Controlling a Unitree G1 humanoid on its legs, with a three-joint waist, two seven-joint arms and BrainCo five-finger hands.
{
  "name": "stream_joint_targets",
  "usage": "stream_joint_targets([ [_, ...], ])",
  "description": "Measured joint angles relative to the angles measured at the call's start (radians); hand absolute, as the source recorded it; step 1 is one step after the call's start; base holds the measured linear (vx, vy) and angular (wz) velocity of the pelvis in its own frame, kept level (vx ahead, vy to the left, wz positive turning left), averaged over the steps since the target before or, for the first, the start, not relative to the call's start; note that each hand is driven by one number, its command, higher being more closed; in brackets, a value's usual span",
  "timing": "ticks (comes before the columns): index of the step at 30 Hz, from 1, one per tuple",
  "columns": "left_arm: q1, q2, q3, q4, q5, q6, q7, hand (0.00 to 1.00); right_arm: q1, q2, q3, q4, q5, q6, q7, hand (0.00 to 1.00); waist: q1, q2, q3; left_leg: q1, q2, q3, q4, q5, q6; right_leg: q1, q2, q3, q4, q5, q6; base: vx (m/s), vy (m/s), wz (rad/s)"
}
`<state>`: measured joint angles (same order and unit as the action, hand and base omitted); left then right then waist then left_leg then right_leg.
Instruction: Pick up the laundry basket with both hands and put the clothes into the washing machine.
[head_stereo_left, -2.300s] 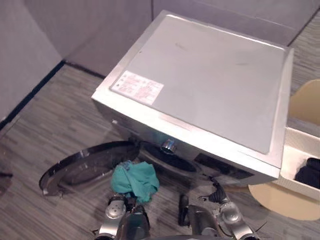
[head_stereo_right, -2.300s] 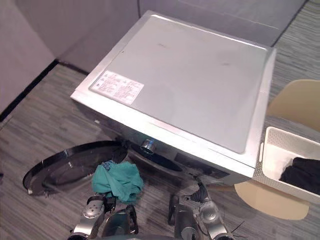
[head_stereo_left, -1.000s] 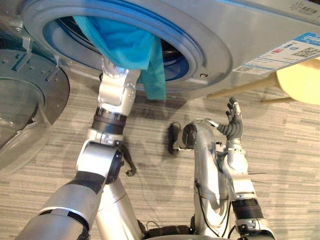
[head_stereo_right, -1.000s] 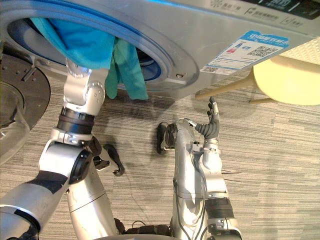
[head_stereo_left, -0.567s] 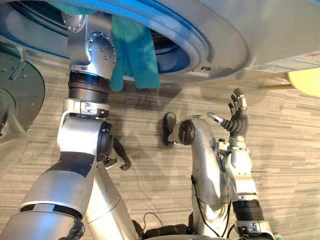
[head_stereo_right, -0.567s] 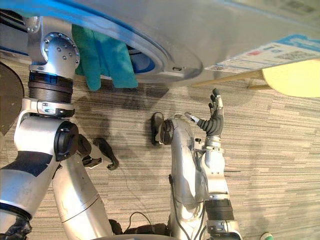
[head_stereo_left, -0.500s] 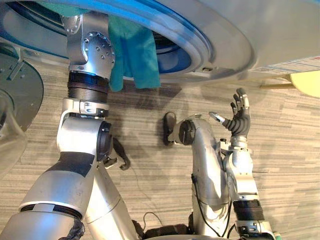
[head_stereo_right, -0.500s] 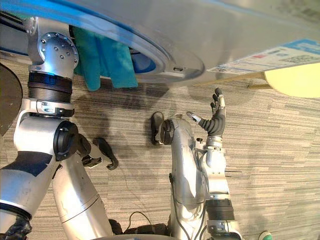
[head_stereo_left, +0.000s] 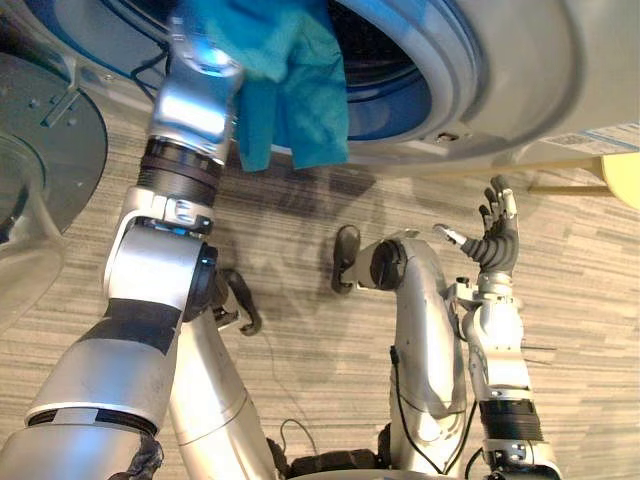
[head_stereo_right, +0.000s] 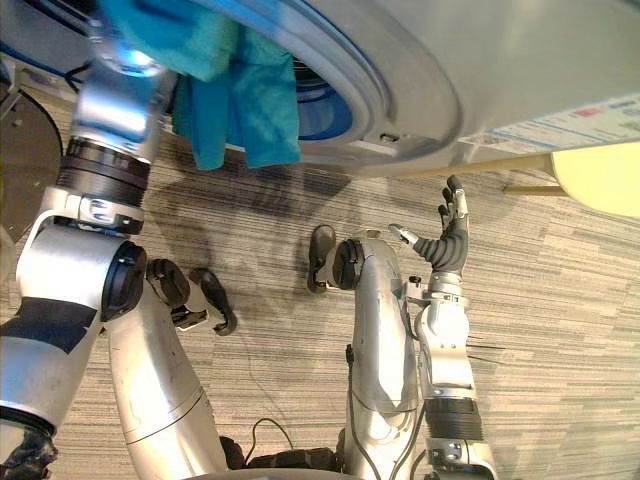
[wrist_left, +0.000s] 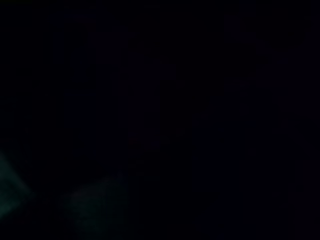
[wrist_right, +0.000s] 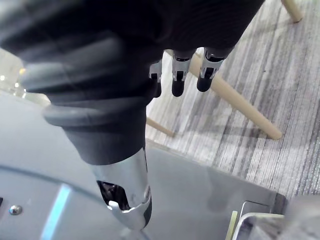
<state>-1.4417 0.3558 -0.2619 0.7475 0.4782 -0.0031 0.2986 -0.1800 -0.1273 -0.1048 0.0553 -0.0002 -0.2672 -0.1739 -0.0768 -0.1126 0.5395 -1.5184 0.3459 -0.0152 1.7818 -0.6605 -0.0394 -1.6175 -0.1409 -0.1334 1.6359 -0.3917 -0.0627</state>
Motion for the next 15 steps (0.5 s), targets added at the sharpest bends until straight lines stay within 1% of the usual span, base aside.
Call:
stream_joint_targets([
  [2, 0.0, 0.003, -0.005, 0.012, 0.072, 0.026, -0.021, 0.0, 0.01, -0.001, 0.0, -0.001, 0.001, -0.004, 0.019, 0.0, 0.007, 0.0, 0.0, 0.012, 0.002, 0.0, 0.004, 0.0, 0.0, 0.008, 0.001, 0.001, 0.006, -0.006, -0.009, 0.0, 0.0, 0.0],
  [4, 0.0, 0.013, -0.005, 0.014, 0.109, 0.04, -0.039, 0.0, 0.026, 0.0, 0.009, 0.0, 0.001, -0.007, 0.031, 0.0, 0.014, 0.0, -0.001, 0.025, 0.003, -0.004, 0.004, 0.001, -0.003, 0.025, 0.002, -0.002, 0.006, -0.011, -0.012, 0.0, -0.015, 0.01],
  [6, 0.0, 0.025, -0.006, 0.014, 0.134, 0.042, -0.05, 0.0, 0.047, 0.0, 0.026, 0.0, 0.001, -0.008, 0.045, 0.0, 0.017, 0.003, -0.004, 0.039, 0.004, -0.01, 0.002, 0.002, -0.004, 0.044, 0.004, -0.006, 0.003, -0.022, -0.003, -0.01, -0.031, 0.04],
  [7, 0.001, 0.029, -0.007, 0.014, 0.166, 0.042, -0.058, 0.0, 0.067, 0.002, 0.036, -0.001, 0.001, -0.008, 0.049, 0.0, 0.021, 0.003, -0.016, 0.044, 0.004, -0.01, -0.003, 0.002, -0.005, 0.05, 0.004, -0.006, -0.001, -0.023, -0.002, 0.0, -0.031, 0.0],
  [9, 0.002, 0.036, -0.008, 0.015, 0.184, 0.042, -0.068, 0.0, 0.093, 0.002, 0.055, 0.006, 0.001, -0.008, 0.05, 0.0, 0.03, 0.003, -0.049, 0.044, 0.004, -0.008, -0.014, 0.004, -0.008, 0.05, 0.006, -0.008, -0.014, -0.022, -0.003, 0.0, 0.0, 0.0],
  [12, 0.013, 0.054, -0.007, 0.022, 0.169, 0.038, -0.081, 0.0, 0.108, 0.004, 0.08, 0.04, 0.001, -0.007, 0.066, 0.0, 0.034, 0.005, -0.097, 0.044, 0.005, -0.005, -0.028, 0.007, -0.013, 0.05, 0.009, -0.01, -0.027, -0.022, -0.003, 0.03, -0.018, -0.01],
  [13, 0.013, 0.058, -0.003, 0.022, 0.158, 0.037, -0.081, 0.0, 0.107, 0.003, 0.084, 0.042, 0.001, -0.006, 0.067, 0.0, 0.035, 0.004, -0.101, 0.045, 0.005, -0.005, -0.029, 0.007, -0.014, 0.05, 0.01, -0.009, -0.027, -0.021, -0.004, 0.05, -0.021, -0.01],
  [15, 0.013, 0.074, 0.02, 0.022, 0.098, 0.034, -0.081, 0.0, 0.107, 0.002, 0.093, 0.049, -0.001, -0.006, 0.07, 0.0, 0.037, 0.006, -0.106, 0.045, 0.004, -0.004, -0.03, 0.007, -0.014, 0.05, 0.011, -0.009, -0.027, -0.018, -0.009, 0.05, -0.018, 0.0],
])
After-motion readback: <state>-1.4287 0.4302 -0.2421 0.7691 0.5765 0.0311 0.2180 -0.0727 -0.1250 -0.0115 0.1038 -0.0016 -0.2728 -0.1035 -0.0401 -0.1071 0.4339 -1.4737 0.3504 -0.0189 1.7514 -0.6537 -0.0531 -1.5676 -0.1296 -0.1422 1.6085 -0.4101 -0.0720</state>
